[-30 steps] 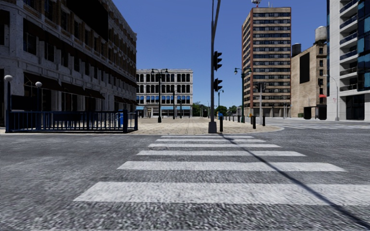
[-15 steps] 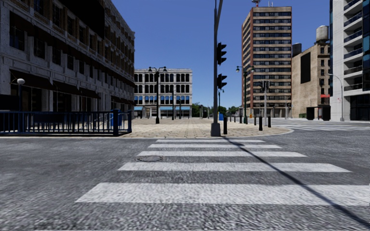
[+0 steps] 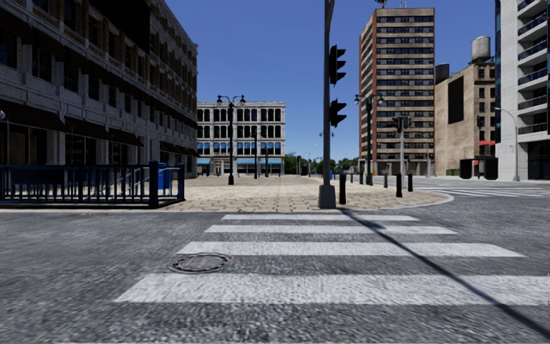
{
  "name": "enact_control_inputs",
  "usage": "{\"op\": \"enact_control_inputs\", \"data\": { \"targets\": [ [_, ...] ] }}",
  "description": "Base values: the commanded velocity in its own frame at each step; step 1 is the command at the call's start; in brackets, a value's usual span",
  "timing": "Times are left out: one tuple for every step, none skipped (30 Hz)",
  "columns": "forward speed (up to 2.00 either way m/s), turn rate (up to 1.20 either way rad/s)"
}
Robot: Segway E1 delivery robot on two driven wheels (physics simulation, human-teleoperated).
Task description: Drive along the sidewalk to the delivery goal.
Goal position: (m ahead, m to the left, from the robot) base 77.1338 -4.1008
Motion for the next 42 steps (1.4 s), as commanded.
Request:
{"op": "enact_control_inputs", "data": {
  "targets": [
    [2.00,0.00],
    [2.00,0.00],
    [2.00,0.00],
    [2.00,0.00],
    [2.00,0.00],
    [2.00,-0.15],
    [2.00,-0.54],
    [2.00,-0.59],
    [2.00,-0.59],
    [2.00,-0.60],
    [2.00,-0.20],
    [2.00,0.00],
    [2.00,0.00],
    [2.00,0.00],
    [2.00,0.00],
    [2.00,0.00],
    [2.00,0.00],
    [2.00,0.00],
    [2.00,0.00],
    [2.00,0.00],
    [2.00,0.00],
    [2.00,0.00],
    [2.00,0.00],
    [2.00,0.00],
    [2.00,0.00],
    [2.00,0.00],
    [2.00,0.00],
    [2.00,0.00],
    [2.00,0.00],
    [2.00,0.00],
    [2.00,0.00],
    [2.00,0.00],
    [2.00,0.00],
    [2.00,0.00],
    [2.00,0.00],
    [2.00,0.00],
    [2.00,0.00],
    [2.00,0.00],
    [2.00,0.00],
    [2.00,0.00],
    [2.00,0.00],
    [2.00,0.00]
  ]
}}
